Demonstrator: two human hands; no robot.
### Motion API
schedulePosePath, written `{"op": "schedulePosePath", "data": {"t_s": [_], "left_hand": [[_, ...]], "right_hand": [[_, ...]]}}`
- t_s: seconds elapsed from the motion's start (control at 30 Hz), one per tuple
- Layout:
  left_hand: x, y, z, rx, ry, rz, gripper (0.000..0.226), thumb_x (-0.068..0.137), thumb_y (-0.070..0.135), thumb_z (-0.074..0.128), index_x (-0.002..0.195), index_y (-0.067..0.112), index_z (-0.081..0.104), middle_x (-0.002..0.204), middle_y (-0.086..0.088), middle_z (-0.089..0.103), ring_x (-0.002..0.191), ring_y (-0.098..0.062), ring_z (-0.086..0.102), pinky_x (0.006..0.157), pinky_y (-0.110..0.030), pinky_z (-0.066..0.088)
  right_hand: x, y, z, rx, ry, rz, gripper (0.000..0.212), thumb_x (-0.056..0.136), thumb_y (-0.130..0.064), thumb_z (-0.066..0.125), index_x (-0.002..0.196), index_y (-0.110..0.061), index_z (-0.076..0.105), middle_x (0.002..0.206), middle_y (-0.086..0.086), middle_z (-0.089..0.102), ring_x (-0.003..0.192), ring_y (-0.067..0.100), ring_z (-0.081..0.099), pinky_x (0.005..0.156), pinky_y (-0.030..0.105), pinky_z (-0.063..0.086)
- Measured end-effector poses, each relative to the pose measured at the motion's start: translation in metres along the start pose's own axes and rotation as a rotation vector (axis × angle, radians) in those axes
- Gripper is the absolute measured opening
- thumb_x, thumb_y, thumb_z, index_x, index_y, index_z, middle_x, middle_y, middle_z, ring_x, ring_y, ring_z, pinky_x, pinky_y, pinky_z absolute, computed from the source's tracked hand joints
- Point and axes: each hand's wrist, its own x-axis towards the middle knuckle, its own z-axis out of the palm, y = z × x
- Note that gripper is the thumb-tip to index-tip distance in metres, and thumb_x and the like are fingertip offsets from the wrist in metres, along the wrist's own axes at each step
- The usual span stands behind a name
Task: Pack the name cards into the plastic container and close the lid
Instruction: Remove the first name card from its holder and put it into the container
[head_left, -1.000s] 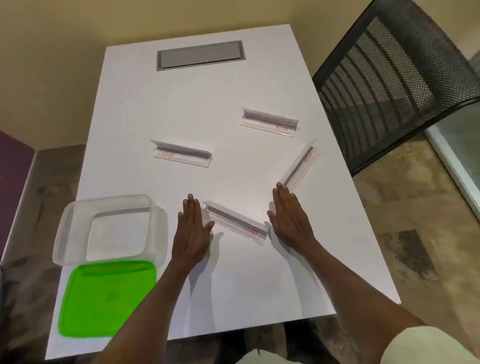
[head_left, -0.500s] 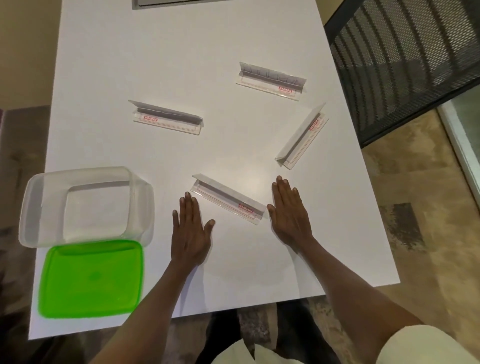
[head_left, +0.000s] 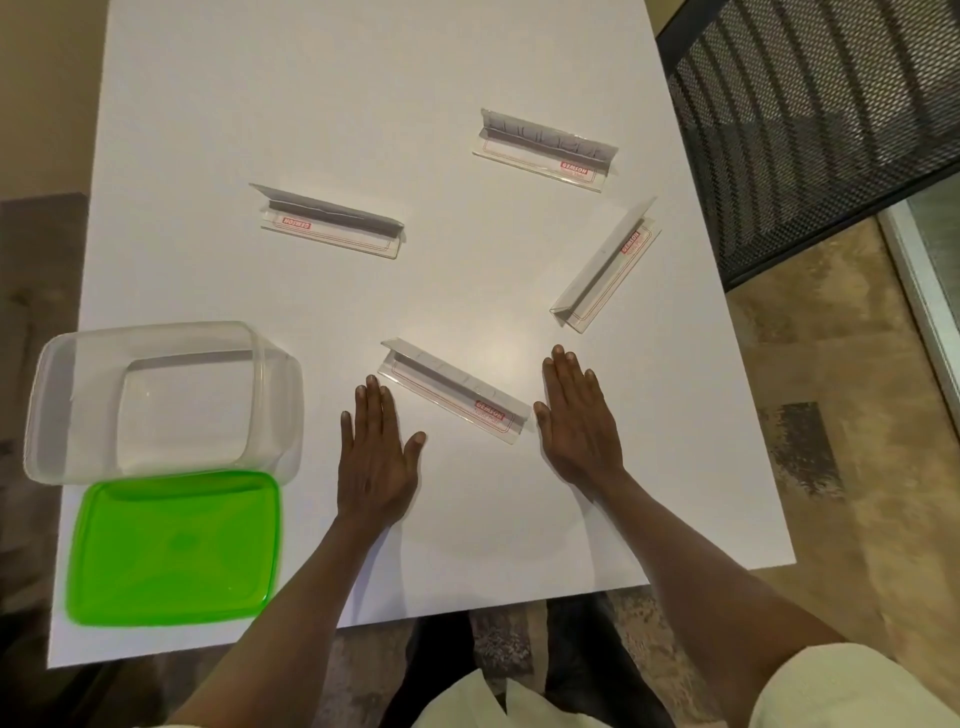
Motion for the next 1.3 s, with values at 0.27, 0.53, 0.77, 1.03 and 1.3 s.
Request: {"op": "schedulePosePath", "data": {"t_s": [0.27,0.53,0.77,1.03,1.3], "left_hand": [[-0.001,-0.001,-0.002,-0.018,-0.01,0.016,0.073,0.099,0.047,0.024,0.151,0.008,-0.007,0.161,-0.009,-0.013,0.148,-0.022,-0.012,0.12,-0.047,0.004],[0.002,0.004,-0.02,-0.233,-0.037,-0.03,0.066,0.101,0.035,0.03,0.152,0.006,-0.001,0.161,-0.005,-0.009,0.148,-0.017,-0.007,0.121,-0.042,0.002],[0.027,0.022,-0.062,-0.377,0.184,-0.118,0.053,0.103,0.026,0.028,0.149,0.001,0.019,0.159,-0.012,0.014,0.148,-0.023,0.011,0.121,-0.036,0.007],[0.06,0.035,-0.093,-0.427,0.253,-0.148,0.024,0.1,0.017,0.035,0.086,0.007,0.052,0.081,-0.01,0.058,0.084,-0.035,0.054,0.073,-0.036,0.037],[0.076,0.036,-0.088,-0.351,0.135,-0.206,0.032,0.098,0.018,0.033,0.067,0.011,0.039,0.063,-0.004,0.046,0.068,-0.035,0.047,0.065,-0.034,0.029]], "right_hand": [[-0.001,-0.001,-0.001,-0.015,0.013,-0.002,0.058,0.1,-0.03,0.032,0.151,-0.007,0.017,0.16,0.008,0.01,0.148,0.018,0.004,0.121,0.039,0.011],[0.008,-0.007,-0.019,0.129,-0.013,0.047,0.05,0.099,-0.017,0.035,0.148,-0.009,0.029,0.158,0.006,0.022,0.146,0.018,0.018,0.119,0.04,0.02],[0.03,-0.023,-0.047,0.276,0.135,0.18,0.026,0.09,-0.01,0.046,0.109,-0.003,0.063,0.104,0.015,0.065,0.102,0.034,0.057,0.088,0.035,0.043],[0.031,-0.036,-0.075,0.275,-0.198,0.485,0.018,0.082,-0.017,0.049,0.068,-0.01,0.042,0.084,0.013,0.059,0.082,0.034,0.058,0.064,0.03,0.038],[0.026,-0.05,-0.078,0.483,-0.4,0.624,0.019,0.063,-0.011,0.047,0.055,-0.006,0.064,0.056,0.009,0.069,0.048,0.022,0.061,0.067,0.033,0.058]]}}
